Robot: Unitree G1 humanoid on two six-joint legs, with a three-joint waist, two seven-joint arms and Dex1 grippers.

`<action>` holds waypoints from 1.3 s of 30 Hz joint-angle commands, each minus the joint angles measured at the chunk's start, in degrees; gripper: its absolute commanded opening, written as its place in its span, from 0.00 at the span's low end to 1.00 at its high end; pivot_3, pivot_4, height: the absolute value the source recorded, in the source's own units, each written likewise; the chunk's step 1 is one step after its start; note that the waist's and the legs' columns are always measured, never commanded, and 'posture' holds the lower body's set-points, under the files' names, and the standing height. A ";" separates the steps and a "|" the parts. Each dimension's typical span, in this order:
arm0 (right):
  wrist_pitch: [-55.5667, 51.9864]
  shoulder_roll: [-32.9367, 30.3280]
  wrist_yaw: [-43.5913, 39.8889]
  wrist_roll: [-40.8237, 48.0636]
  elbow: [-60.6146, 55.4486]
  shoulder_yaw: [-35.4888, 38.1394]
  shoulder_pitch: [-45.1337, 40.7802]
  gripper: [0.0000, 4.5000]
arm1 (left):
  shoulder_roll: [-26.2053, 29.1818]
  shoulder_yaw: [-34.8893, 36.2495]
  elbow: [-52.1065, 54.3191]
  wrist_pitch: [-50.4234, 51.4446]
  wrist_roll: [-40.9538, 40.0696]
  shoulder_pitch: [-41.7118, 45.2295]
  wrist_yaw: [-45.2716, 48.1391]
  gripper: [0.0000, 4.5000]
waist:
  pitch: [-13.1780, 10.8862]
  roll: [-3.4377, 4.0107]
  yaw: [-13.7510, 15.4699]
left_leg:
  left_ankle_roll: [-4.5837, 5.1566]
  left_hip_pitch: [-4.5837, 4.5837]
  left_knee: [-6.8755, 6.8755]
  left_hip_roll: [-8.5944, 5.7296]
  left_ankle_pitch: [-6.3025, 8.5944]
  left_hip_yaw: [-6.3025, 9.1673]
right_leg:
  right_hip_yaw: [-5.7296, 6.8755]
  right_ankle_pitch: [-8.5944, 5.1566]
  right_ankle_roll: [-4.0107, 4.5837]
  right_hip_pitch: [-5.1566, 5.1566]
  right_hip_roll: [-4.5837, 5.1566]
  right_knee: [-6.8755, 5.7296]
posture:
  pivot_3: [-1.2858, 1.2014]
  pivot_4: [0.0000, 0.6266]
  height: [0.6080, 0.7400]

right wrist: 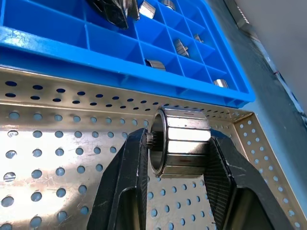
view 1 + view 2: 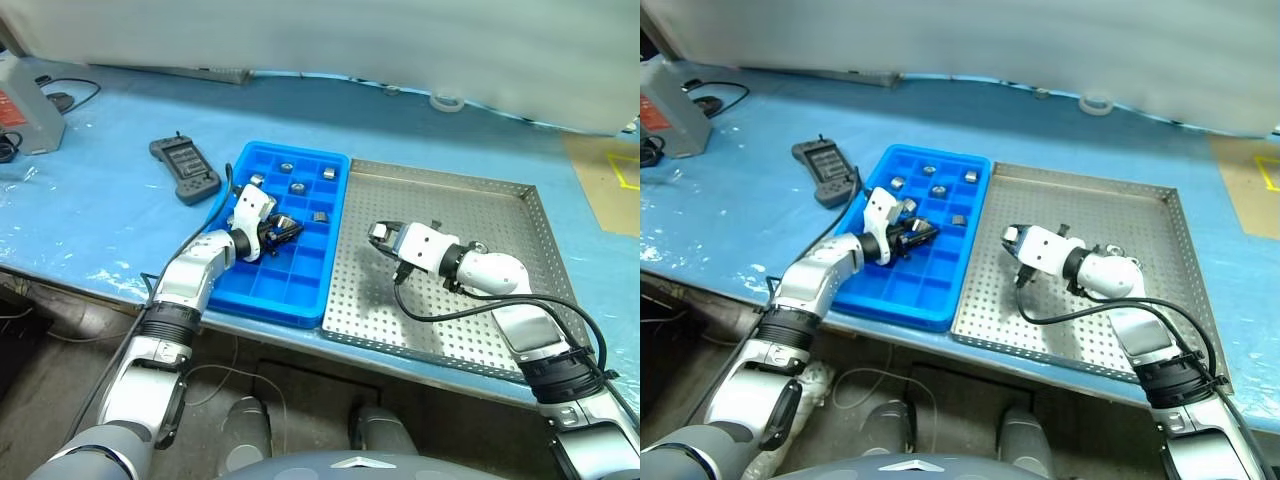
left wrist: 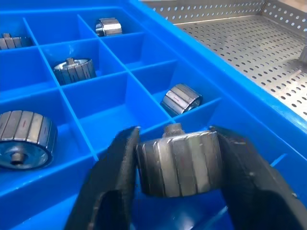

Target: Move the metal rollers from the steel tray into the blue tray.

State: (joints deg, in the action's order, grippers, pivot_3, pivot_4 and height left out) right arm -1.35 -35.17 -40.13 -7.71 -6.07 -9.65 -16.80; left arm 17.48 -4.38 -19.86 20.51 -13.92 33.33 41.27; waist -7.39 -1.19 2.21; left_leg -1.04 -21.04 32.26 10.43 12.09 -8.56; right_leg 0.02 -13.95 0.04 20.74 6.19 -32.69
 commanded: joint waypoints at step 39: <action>-2.04 5.28 -0.10 0.82 -6.48 -1.36 -11.30 0.28 | -11.56 12.17 0.21 29.35 -27.04 12.71 5.86 0.69 | 0.00 0.00 -0.03 | 0.07 -0.12 -0.01 -0.14 0.03 -0.02 | -0.03 -0.01 0.04 0.09 0.02 0.01 | 0.47 0.24 1.00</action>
State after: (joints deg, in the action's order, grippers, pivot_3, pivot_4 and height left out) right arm -4.22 -29.44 -40.19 -7.32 -10.28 -11.77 -27.35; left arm 6.02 6.83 -21.85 50.62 -39.88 44.82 47.26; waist -7.39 -1.18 2.18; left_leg -0.97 -21.17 32.24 10.29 12.12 -8.59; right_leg -0.01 -13.96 0.09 20.83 6.21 -32.69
